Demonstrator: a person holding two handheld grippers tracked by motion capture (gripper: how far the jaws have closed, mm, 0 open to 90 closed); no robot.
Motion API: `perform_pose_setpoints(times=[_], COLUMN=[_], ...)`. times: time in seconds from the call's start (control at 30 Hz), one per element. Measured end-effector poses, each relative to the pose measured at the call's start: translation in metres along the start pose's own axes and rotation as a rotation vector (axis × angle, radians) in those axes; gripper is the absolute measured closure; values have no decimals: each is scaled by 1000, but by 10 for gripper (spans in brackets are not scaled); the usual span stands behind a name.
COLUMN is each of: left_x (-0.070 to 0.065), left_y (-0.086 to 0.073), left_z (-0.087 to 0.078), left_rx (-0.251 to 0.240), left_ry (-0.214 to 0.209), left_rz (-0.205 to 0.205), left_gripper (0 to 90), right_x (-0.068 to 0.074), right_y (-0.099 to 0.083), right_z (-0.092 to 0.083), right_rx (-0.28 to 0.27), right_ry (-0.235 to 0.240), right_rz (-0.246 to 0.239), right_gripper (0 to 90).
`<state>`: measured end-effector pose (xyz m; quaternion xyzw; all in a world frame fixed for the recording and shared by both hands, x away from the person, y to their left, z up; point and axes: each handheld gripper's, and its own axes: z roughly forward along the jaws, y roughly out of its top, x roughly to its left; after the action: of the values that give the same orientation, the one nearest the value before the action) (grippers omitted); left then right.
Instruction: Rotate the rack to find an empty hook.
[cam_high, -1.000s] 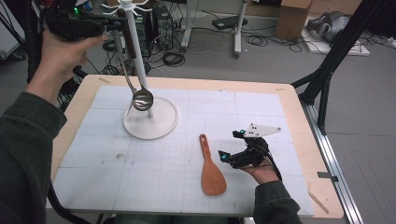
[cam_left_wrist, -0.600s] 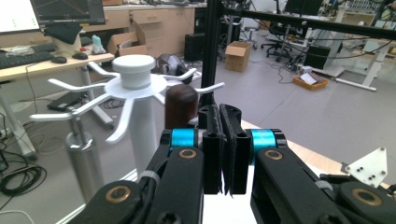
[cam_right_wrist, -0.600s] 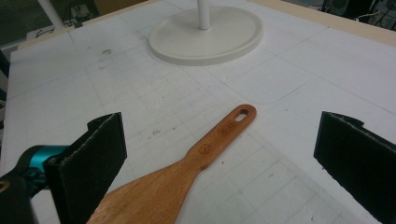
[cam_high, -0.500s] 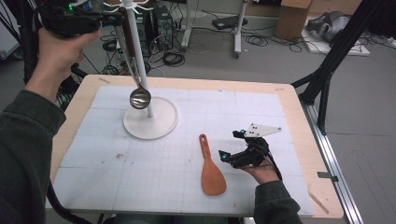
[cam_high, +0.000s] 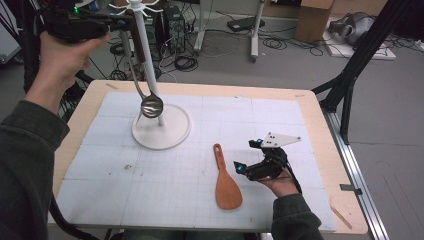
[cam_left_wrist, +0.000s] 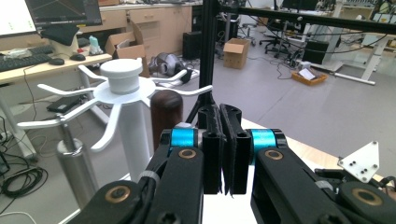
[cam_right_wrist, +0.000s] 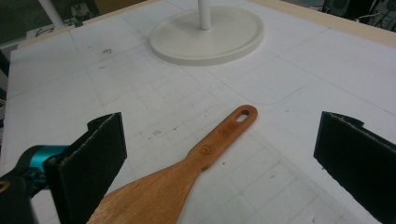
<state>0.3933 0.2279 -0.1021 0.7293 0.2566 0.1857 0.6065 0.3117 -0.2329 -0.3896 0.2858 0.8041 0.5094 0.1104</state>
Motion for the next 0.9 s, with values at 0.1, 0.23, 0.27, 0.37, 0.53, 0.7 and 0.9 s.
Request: perform_pose_setpoints(times=[0.1,0.23,0.27,0.37,0.53,0.7,0.9], left_x=[0,3,4,4,5,6,6], left_y=[0,-1,-2,-2,-2,-1,-1], left_z=[2,4,5,5,6,4,3], left_rx=[-1,6,6,-3,-4,-6,-6], left_ry=[3,17,21,26,40,51,58], left_rz=[-4,-10,-14,-15,-17,-22,-18], left_gripper=[868,868,870,870,870,871,870], right_x=[0,0,0,0,0,-1,0], right_y=[0,0,0,0,0,0,0], right_z=[-1,-1,-1,-1,0,0,0], right_rx=[-2,-3,-3,-4,-5,-8,-4], right_ry=[-1,0,1,-1,0,0,1], right_rz=[5,5,5,3,2,1,5], right_gripper=[14,14,14,14,14,14,14])
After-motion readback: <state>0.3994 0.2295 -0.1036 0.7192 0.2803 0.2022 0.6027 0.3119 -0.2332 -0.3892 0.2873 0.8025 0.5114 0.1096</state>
